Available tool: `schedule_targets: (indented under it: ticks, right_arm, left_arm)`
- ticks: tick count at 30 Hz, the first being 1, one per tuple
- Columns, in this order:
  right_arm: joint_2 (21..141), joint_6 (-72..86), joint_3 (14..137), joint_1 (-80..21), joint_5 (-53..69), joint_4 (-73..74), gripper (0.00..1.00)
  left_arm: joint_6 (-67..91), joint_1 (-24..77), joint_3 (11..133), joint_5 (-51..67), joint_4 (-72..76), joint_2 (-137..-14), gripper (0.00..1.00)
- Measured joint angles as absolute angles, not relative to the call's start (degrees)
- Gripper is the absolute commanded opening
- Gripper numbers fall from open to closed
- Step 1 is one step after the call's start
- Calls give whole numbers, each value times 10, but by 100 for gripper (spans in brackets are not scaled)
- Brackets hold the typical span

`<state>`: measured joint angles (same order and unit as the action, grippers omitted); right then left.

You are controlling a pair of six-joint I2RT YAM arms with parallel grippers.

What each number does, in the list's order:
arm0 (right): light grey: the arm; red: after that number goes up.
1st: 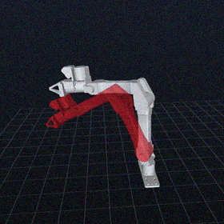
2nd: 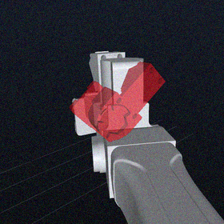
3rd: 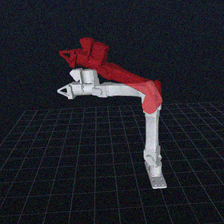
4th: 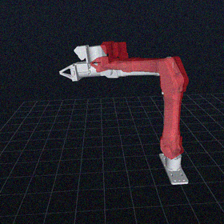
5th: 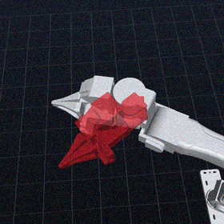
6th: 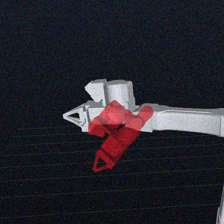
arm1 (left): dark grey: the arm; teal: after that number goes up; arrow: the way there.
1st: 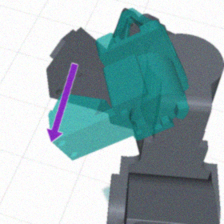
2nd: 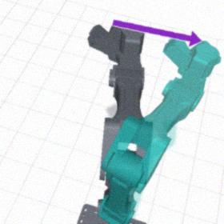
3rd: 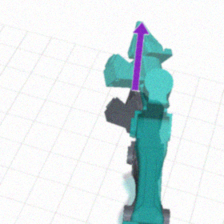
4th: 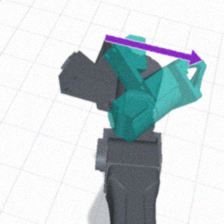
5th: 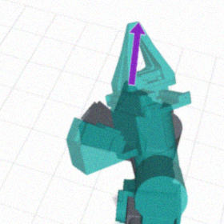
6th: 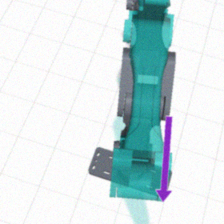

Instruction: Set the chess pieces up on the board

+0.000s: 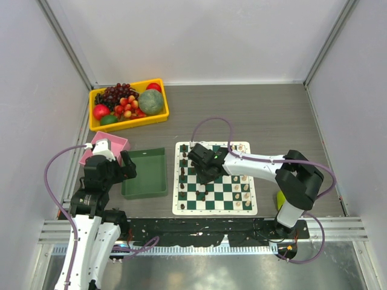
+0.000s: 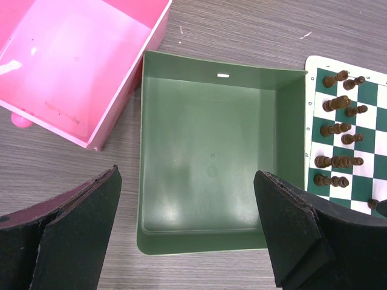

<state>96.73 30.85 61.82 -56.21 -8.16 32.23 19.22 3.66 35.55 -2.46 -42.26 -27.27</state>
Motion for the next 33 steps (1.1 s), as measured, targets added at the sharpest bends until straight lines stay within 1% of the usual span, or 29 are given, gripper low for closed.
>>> schedule_targets:
  ticks: [5,8,10,21,33]
  right_arm:
    - [975,310,616,-562,-80,323,28]
    - [975,312,613,-562,-80,324,22]
    - [975,312,612,-562,-80,324,20]
    - [977,312,631,-576,-80,324,19]
    - [1028,312,689,-585,-80,308,20]
  left_arm:
    - [192,37,356,-24,-423,-272,99]
    - [192,37,356,-24,-423,-272,99]
    - [192,37,356,-24,-423,-272,99]
    - [192,37,356,-24,-423,-270,99]
    - [192,37,356,-24,-423,-268,99]
